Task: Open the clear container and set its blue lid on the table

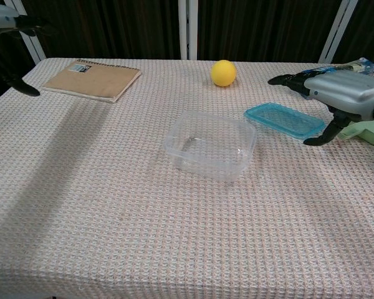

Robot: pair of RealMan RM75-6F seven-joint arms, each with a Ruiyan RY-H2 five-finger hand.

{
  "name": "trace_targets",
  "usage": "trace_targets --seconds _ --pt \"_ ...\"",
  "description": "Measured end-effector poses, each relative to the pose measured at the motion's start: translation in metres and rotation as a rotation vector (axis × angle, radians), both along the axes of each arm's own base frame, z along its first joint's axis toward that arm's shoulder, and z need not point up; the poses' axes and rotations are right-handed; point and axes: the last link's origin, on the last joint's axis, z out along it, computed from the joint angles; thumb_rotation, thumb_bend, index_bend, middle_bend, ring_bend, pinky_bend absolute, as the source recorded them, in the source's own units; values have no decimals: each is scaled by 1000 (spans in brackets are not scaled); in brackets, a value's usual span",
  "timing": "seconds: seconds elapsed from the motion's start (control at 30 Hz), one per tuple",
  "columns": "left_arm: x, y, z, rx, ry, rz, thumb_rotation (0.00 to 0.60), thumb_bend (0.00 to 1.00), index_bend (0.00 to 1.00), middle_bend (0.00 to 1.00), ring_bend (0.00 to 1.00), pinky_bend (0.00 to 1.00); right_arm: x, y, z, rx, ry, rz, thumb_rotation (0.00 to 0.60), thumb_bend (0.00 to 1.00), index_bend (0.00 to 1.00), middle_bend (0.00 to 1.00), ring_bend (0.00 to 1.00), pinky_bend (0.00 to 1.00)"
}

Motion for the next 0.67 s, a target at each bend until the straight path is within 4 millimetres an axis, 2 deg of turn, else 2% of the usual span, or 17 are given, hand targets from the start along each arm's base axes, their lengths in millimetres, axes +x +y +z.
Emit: trace_targets --seconds 0.17,0.27,0.37,0.5,0.67 --pt "-38 -22 26 74 42 29 600 0 25 31 0 29 -11 16 44 -14 10 -57 600 126 0 35 0 5" --pt "-57 -37 41 134 63 29 600 0 37 40 0 11 -19 25 67 -84 -8 -75 600 131 0 86 0 33" --pt "-73 -53 56 210 84 19 600 0 40 48 0 1 -27 40 91 -178 -49 -97 600 132 0 90 0 35" --pt "-93 -82 74 281 99 -7 600 0 41 48 0 0 -45 72 129 -306 -83 -157 600 135 0 78 0 7" --pt "-112 -122 84 307 99 24 600 0 40 48 0 0 -59 111 154 -381 -100 -230 600 146 0 78 0 2"
